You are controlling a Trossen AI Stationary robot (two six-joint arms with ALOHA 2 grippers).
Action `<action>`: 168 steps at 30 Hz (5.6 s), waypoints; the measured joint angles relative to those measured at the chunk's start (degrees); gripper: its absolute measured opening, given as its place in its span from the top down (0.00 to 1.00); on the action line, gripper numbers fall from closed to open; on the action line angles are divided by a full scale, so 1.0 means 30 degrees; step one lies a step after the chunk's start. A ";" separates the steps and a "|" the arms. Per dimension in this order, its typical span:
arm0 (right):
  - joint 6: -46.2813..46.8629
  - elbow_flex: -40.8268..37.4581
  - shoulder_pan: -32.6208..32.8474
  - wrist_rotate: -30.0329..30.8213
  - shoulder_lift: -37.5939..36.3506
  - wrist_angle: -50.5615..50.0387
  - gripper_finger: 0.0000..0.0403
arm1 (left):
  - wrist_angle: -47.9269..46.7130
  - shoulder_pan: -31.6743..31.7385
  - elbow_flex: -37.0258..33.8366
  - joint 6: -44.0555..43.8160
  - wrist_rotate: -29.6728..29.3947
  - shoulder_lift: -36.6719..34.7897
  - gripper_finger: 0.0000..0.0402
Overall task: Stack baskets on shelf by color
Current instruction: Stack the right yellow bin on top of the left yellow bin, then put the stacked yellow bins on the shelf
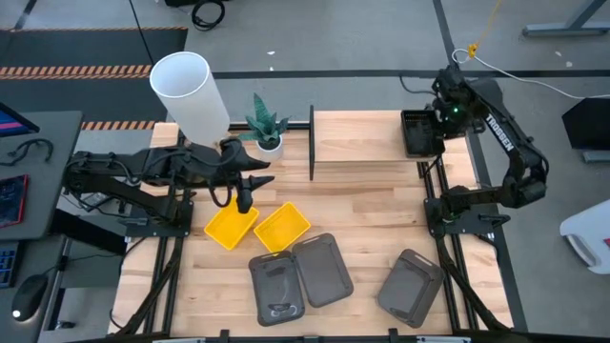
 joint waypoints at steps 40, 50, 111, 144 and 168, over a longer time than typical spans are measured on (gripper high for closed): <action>0.2501 0.6701 1.5569 0.1762 -0.0047 0.7288 0.72 | -0.0350 0.4080 -0.4813 -0.5091 0.9049 0.9153 0.57; 0.2432 0.6694 1.6411 0.2569 0.0483 0.7582 0.72 | -0.1591 0.4255 -0.3724 -0.4522 0.8725 1.2130 0.57; -0.2326 0.6687 1.6371 0.3691 0.0532 1.1040 0.72 | -0.9100 0.6018 -1.2322 -1.2705 0.8156 -0.2798 0.99; -0.1310 0.6694 1.7261 0.2780 0.1075 1.1826 0.72 | -0.4867 0.5982 -1.3187 -1.1736 0.9029 0.2331 0.66; -0.1506 0.6694 1.6690 0.2671 0.1515 1.1529 0.72 | -0.3519 0.7912 0.1559 -0.7173 0.9692 0.7805 0.97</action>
